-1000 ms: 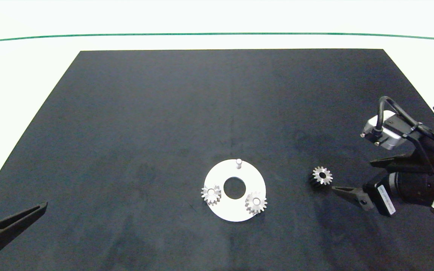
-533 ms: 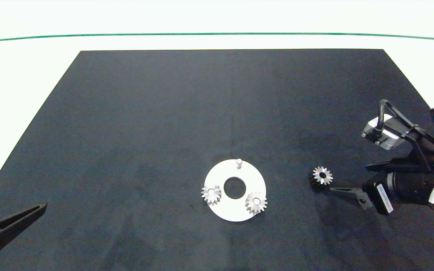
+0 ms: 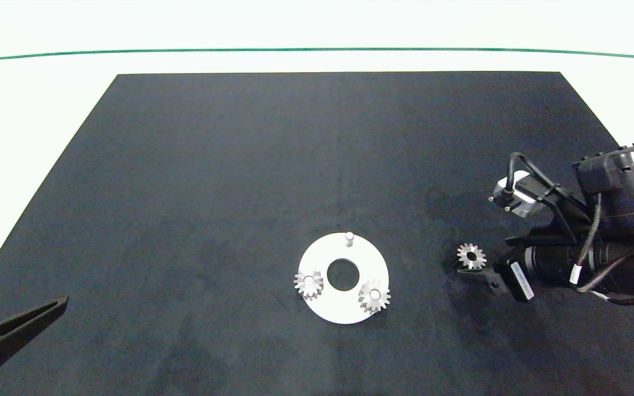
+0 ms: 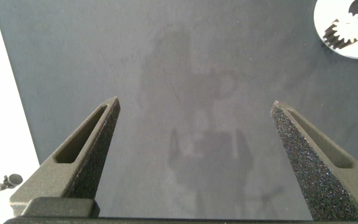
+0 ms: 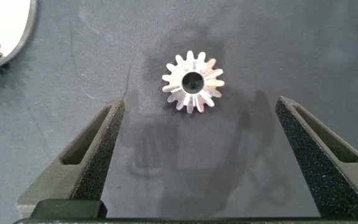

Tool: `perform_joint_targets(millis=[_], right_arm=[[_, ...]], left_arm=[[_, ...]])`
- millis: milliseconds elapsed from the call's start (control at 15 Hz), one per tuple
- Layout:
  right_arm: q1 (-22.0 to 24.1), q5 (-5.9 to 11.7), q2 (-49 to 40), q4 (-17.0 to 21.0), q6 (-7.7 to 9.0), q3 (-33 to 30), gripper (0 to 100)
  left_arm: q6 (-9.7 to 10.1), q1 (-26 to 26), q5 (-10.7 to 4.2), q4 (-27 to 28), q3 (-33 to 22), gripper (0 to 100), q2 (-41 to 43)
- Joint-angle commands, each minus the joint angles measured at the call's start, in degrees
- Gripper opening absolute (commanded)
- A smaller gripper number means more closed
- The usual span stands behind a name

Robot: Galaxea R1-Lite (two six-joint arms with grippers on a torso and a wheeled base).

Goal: Install three planetary gears onto the carrier pins

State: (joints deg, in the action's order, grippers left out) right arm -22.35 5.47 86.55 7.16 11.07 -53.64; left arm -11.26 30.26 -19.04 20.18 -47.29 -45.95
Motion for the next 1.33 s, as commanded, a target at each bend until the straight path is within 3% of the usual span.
perform_joint_targets(millis=[67, 533, 1333], right_arm=[[-0.1, -0.20, 2.4, -1.0, 0.01, -0.2, 100], [-0.1, -0.20, 5.0, -4.7, 0.01, -0.2, 99], [0.0, -0.38, 6.0, -4.9, -0.26, -0.2, 73]], left_arm=[[-0.07, 0.0, -0.12, 0.1, 0.0, 100, 0.1], [-0.07, 0.0, -0.12, 0.1, 0.0, 100, 0.2], [-0.07, 0.0, -0.12, 0.1, -0.3, 100, 0.2]])
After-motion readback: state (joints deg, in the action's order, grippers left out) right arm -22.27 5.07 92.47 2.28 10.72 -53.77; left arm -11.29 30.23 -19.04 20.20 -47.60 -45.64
